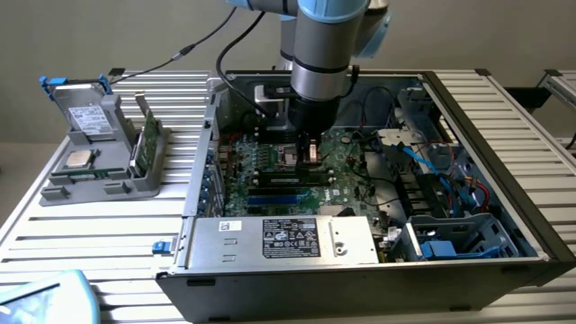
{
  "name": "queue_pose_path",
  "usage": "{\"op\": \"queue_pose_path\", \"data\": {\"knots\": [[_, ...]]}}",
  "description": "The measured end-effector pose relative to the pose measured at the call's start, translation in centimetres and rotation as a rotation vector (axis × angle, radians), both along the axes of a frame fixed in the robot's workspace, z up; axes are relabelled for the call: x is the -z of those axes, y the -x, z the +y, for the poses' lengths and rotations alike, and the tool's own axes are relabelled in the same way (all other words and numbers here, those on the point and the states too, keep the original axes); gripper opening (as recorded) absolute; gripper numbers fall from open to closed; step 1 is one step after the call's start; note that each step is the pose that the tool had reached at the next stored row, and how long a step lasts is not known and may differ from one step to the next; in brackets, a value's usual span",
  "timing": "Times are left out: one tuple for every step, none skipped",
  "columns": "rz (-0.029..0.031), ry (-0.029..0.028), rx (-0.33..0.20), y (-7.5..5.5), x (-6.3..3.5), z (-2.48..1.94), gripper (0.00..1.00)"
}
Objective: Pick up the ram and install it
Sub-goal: 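Press down the ram until it locks into place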
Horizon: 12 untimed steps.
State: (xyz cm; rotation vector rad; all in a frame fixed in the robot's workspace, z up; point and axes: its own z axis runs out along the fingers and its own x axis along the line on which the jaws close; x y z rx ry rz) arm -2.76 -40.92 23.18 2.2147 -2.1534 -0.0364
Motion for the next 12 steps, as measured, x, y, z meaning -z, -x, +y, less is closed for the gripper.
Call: {"op": "queue_pose_path", "data": {"knots": [[-0.0001,0.0000,0.000,0.2,0.00,0.00,0.11],[-0.0001,0.0000,0.000,0.4,0.00,0.00,0.11],[-0.0001,0.0000,0.000,0.6,-0.01,0.00,0.11],[-0.0001,0.0000,0.000,0.7,-0.01,0.00,0.11],[-0.0002,0.0000,0.000,0.8,0.00,0.00,0.11],[-0.0002,-0.0001,0.000,0.8,0.00,0.00,0.11],[-0.0002,0.0000,0.000,0.8,0.00,0.00,0.11],[-0.0002,0.0000,0.000,0.9,0.00,0.00,0.11],[-0.0002,0.0000,0.000,0.9,-0.01,0.00,0.11],[-0.0003,-0.0001,0.000,1.1,0.00,0.00,0.11],[-0.0005,-0.0001,0.000,1.2,0.00,0.00,0.11],[-0.0004,-0.0001,0.000,1.3,-0.01,0.00,0.11]]}}
